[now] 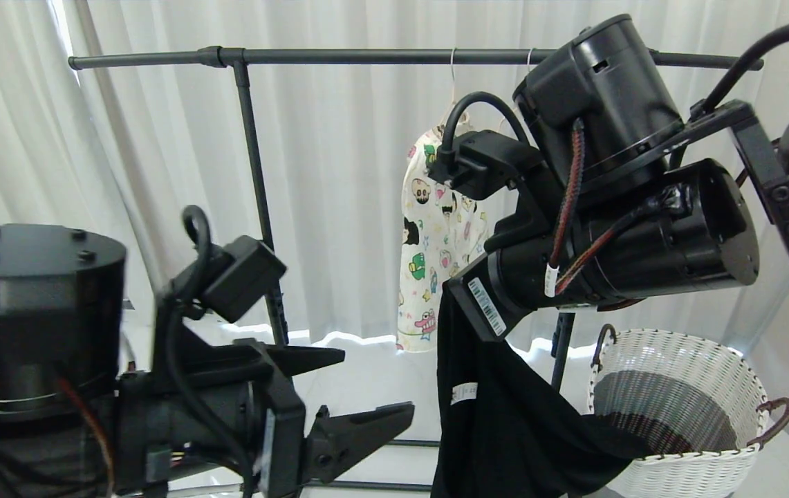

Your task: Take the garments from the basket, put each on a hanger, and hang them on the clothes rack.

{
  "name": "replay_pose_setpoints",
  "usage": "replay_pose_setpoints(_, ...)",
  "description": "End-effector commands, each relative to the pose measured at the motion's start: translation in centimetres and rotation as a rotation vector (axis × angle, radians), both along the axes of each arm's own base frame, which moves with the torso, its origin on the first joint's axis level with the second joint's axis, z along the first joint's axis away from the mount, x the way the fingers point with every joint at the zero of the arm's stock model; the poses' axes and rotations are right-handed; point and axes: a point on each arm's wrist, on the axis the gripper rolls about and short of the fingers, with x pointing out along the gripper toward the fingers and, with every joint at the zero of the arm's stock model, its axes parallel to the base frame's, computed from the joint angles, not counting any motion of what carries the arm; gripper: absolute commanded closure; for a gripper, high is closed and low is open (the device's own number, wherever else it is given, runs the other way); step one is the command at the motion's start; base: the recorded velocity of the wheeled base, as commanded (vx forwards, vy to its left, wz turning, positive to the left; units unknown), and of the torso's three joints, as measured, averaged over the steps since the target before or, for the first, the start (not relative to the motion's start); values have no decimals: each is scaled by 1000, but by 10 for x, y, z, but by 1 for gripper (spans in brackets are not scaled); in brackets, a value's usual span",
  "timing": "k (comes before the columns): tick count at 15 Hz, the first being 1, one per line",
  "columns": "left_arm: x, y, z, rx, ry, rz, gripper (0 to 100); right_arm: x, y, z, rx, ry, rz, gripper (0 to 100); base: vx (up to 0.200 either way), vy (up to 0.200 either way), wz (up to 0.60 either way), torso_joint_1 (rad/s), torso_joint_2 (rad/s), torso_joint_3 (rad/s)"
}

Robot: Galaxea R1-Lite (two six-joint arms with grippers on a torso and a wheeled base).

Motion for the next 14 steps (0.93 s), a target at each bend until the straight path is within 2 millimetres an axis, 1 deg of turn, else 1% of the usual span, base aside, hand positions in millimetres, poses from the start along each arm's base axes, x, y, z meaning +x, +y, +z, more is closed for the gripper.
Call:
replay_pose_setpoints(1,22,-34,-23,78,83,-21,0,-2,-3,4,10,-8,1,100,0,0,0,0,0,0)
replay_pose_setpoints(4,37,-47,-32,100,112,-17,0,-8,-4,11,31,-17,12,100,0,0,0,0,0,0)
replay_pose_setpoints(6,49,-56,-46,135,140,4,0,-10,-6,14,39,-22,17,100,0,0,0,0,0,0)
replay_pose_setpoints(8,60,-59,-61,185,144,78,0,-11,-7,15,43,-24,17,100,0,0,0,0,0,0)
replay_pose_setpoints(12,64,-48,-74,220,179,122,0,-11,-8,16,55,-19,11,100,0,0,0,0,0,0)
replay_pose_setpoints(14,63,-41,-85,259,204,150,0,-11,-8,16,55,-18,13,100,0,0,0,0,0,0)
